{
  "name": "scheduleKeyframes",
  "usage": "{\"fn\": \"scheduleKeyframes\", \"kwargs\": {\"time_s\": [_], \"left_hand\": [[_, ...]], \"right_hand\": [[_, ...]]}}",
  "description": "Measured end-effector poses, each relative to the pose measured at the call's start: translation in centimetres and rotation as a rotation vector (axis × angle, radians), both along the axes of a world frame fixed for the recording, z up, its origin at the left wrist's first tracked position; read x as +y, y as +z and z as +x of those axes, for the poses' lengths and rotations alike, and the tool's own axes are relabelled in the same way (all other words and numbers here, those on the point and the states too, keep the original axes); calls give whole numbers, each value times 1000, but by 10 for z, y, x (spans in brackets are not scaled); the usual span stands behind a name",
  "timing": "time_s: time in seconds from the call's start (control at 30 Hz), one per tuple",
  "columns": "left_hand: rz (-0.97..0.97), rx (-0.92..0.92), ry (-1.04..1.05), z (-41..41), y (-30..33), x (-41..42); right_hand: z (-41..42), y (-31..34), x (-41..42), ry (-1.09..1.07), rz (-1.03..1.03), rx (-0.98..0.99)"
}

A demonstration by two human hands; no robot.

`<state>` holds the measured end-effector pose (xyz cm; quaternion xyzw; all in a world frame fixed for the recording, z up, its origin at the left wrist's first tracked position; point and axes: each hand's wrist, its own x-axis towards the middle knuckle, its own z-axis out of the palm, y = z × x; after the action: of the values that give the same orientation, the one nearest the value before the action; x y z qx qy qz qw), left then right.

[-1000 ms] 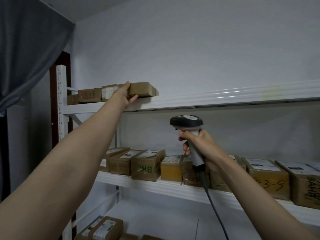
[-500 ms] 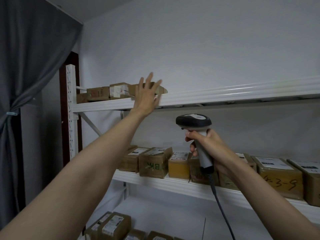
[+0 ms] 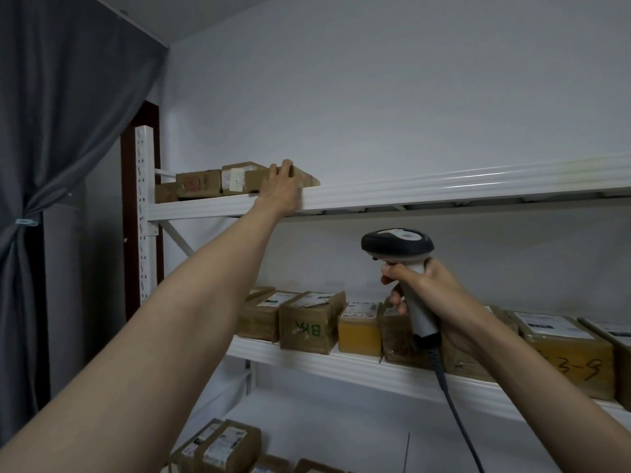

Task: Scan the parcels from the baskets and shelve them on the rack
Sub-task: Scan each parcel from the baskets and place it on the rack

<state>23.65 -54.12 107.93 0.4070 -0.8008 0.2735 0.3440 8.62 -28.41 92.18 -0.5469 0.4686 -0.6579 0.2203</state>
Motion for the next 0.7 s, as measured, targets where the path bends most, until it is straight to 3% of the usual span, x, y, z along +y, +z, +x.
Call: {"fn": "scheduleKeyframes", "kwargs": {"time_s": [0.47,0.7], "left_hand": [[180,78,-74,7,-2,-28],[64,207,-240,6,-24,-9]], "right_hand": [[3,-1,-3,-22,22,16],[4,-11,-2,-36,41,15]]}}
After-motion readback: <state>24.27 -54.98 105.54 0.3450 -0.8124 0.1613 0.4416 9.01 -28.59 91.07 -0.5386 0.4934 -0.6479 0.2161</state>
